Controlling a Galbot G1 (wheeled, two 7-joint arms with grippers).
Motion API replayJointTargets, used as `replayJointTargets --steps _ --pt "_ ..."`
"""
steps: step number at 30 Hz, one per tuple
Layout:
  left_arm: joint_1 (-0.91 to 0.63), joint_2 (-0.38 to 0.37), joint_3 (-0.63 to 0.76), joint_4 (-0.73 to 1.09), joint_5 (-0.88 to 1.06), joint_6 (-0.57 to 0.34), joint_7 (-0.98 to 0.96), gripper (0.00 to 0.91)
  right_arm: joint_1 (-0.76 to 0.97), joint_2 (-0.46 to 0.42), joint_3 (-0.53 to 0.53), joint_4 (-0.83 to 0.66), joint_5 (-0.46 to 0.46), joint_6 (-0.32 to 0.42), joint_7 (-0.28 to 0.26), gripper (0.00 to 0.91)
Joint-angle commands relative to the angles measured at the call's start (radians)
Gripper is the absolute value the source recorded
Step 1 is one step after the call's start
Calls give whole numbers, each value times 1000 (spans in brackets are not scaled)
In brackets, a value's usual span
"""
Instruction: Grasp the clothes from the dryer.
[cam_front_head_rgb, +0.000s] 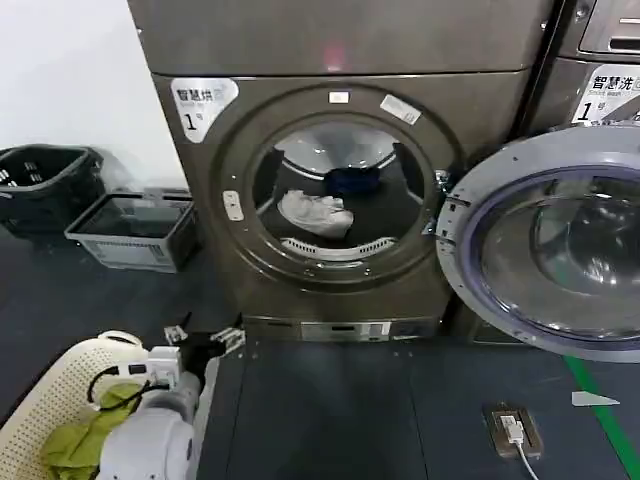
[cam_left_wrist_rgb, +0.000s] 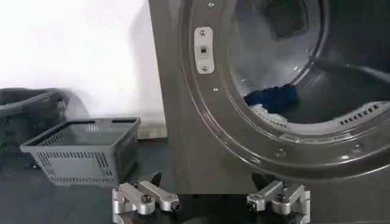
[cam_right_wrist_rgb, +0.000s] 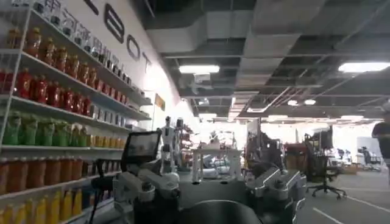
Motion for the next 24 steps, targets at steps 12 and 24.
replayJointTargets --steps 12,24 --pt "6 5 -3 -14 -11 49 -1 907 -2 1 -4 0 31 -8 37 907" --pt "7 3 -6 -11 -19 49 -2 907 -1 2 -7 -6 33 -11 46 907"
